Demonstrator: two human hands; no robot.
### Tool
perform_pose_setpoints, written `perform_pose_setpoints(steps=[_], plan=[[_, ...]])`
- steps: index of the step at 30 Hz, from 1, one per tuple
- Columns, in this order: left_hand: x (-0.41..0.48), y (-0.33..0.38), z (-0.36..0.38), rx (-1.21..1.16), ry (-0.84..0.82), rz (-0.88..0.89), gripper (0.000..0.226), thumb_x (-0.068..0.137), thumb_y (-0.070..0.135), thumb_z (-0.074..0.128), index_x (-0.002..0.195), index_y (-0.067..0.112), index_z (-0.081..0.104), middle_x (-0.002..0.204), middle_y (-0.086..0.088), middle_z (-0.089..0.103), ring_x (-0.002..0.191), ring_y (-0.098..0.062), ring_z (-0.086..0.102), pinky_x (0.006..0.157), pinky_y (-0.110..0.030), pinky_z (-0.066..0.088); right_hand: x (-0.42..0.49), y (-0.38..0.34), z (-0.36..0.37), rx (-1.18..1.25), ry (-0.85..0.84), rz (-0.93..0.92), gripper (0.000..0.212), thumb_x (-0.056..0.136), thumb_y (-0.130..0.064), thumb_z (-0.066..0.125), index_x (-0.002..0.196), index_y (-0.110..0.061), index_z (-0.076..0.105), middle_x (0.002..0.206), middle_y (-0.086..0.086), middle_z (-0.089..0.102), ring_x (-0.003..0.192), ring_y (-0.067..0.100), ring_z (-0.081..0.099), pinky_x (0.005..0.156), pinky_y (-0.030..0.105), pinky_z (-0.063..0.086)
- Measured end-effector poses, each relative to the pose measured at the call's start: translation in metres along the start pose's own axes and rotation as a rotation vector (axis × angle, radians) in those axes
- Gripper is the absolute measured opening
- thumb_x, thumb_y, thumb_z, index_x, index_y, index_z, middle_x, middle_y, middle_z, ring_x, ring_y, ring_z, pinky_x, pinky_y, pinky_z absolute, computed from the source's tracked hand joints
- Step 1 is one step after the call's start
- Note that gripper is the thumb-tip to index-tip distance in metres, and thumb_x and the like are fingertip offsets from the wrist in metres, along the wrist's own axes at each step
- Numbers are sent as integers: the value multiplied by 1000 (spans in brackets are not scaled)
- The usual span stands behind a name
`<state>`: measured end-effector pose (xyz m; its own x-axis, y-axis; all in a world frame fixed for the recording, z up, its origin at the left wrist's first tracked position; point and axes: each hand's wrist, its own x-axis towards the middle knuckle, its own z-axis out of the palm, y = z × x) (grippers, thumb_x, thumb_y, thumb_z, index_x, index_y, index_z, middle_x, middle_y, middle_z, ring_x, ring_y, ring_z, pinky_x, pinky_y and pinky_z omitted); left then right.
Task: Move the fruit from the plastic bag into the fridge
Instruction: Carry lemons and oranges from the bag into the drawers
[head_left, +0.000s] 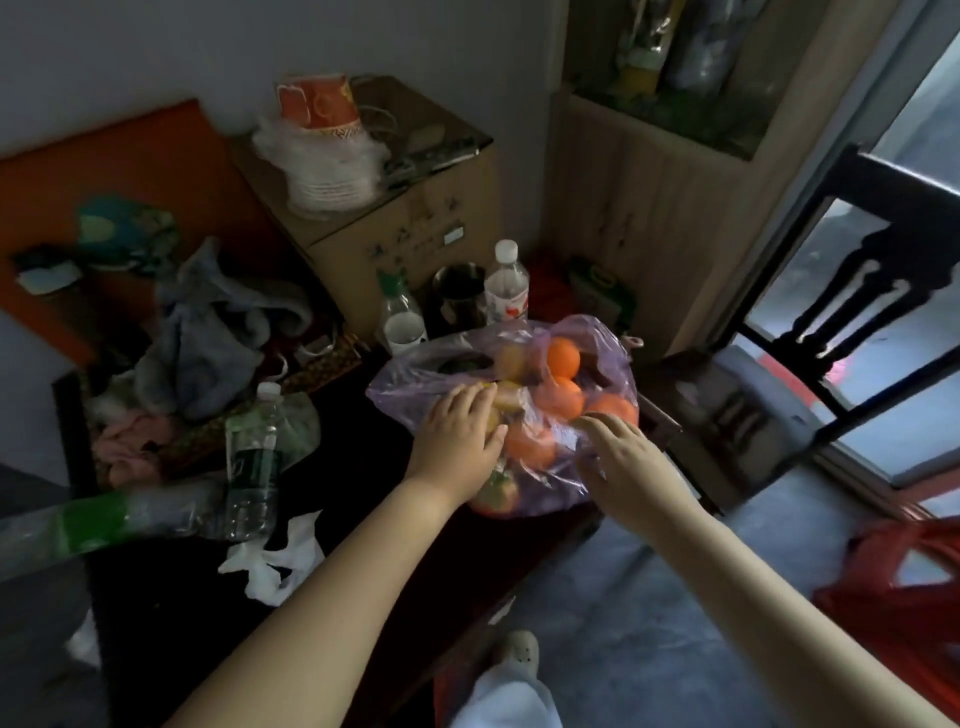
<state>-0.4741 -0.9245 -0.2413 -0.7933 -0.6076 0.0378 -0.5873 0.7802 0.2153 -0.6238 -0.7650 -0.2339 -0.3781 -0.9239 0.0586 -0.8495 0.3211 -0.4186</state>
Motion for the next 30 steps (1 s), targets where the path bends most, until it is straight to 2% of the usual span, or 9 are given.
perform_pose_setpoints(steps=[3,6,9,13,16,18,25,30], plan=[[25,-21,12,52,-71,-9,59,98,42,35,149,17,22,154,-4,27,143,-21,17,116,-34,10,41,1,15,-17,-48,4,47,88,-23,59,133,-15,49,134,3,51,123,26,47,99,36,40],[41,-38,23,98,-159,-9,60,98,44,31,150,17,16,155,-5,21,144,-22,12,118,-39,5,75,4,33,-31,-110,-26,49,89,-25,57,135,-14,46,137,4,48,126,26,45,100,38,43],[49,-47,32,124,-203,-5,59,97,45,32,148,17,21,150,-5,32,140,-22,24,117,-42,8,98,8,52,-61,-150,-54,54,89,-25,57,139,-13,41,142,6,44,133,27,39,106,42,38],[47,-47,39,48,-175,3,44,96,41,39,134,21,45,127,-2,57,119,-23,50,109,-40,25,114,16,71,-123,-224,-69,59,91,-29,54,145,-16,33,150,4,34,140,24,27,114,40,22],[41,-45,42,-7,-149,21,35,94,38,41,118,19,58,105,-2,63,98,-25,59,89,-38,40,117,22,77,-141,-228,-79,52,90,-29,55,139,-17,43,140,6,48,130,29,41,107,41,31],[37,-43,44,-57,-169,17,33,95,37,39,117,20,58,104,-1,62,96,-24,59,82,-36,43,114,26,79,-166,-231,-97,48,89,-29,55,135,-19,48,130,5,56,118,31,51,99,41,39],[20,-37,48,-225,-207,-9,31,97,33,42,120,24,59,113,2,63,102,-20,57,85,-33,43,89,34,68,-217,-217,-182,41,83,-30,65,123,-19,59,103,2,68,92,27,63,85,39,50],[13,-33,55,-261,-271,-21,30,97,34,40,119,25,59,113,3,60,103,-18,55,86,-33,43,62,42,62,-259,-256,-174,40,84,-32,63,123,-21,60,108,-1,68,96,24,64,90,39,49]])
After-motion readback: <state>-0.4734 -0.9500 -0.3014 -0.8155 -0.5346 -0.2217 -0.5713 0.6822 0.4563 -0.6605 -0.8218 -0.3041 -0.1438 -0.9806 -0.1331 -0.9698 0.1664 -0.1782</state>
